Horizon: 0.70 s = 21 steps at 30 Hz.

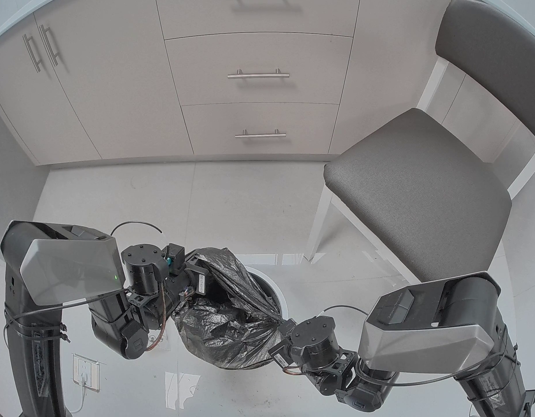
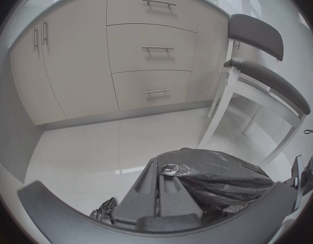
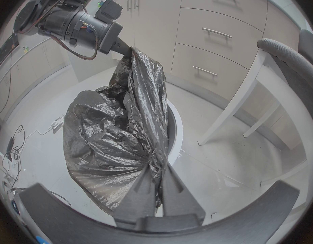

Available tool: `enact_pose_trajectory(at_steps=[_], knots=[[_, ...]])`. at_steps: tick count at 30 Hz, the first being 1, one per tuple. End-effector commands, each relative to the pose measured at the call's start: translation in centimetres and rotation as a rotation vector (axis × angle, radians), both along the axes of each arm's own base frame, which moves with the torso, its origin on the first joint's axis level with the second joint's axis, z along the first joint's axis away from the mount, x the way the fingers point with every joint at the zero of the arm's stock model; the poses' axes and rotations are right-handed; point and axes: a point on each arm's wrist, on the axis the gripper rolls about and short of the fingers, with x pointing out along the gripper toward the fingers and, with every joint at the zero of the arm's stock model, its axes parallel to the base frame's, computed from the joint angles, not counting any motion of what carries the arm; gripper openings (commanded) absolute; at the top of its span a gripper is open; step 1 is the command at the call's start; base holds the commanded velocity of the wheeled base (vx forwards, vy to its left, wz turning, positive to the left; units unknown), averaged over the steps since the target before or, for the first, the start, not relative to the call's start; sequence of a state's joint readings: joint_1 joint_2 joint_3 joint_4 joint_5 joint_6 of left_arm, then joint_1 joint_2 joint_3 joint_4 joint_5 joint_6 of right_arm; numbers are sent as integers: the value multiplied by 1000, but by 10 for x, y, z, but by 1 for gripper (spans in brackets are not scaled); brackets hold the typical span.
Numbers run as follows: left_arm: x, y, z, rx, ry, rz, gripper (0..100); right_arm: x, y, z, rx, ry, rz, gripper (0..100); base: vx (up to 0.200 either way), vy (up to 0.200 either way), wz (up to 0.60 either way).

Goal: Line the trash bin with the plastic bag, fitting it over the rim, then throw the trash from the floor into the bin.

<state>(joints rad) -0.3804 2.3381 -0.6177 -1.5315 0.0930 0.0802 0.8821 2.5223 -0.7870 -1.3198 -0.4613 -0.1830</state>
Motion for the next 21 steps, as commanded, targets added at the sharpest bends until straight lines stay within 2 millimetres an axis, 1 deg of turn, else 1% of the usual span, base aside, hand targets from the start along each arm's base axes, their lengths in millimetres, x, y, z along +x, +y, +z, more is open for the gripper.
enact_pose_trajectory(at_steps=[1, 3, 6, 14, 18, 21], knots=[[10, -4, -6, 0, -15, 3, 0, 5, -2, 1, 3, -6, -15, 0, 0, 0, 0], [13, -7, -5, -2, -27, 2, 0, 9, -1, 4, -5, -26, -16, 0, 0, 0, 0], [12, -12, -3, -5, -32, -10, 0, 19, 0, 12, -31, -76, -14, 0, 0, 0, 0], [11, -13, -8, 29, 4, -20, 0, 26, 7, 15, -27, -98, -11, 0, 0, 0, 0], [11, -15, -9, 30, 8, -24, 0, 31, 5, 19, -13, -110, -25, 0, 0, 0, 0], [10, -15, -9, 34, 12, -25, 0, 31, 5, 20, -11, -113, -25, 0, 0, 0, 0]])
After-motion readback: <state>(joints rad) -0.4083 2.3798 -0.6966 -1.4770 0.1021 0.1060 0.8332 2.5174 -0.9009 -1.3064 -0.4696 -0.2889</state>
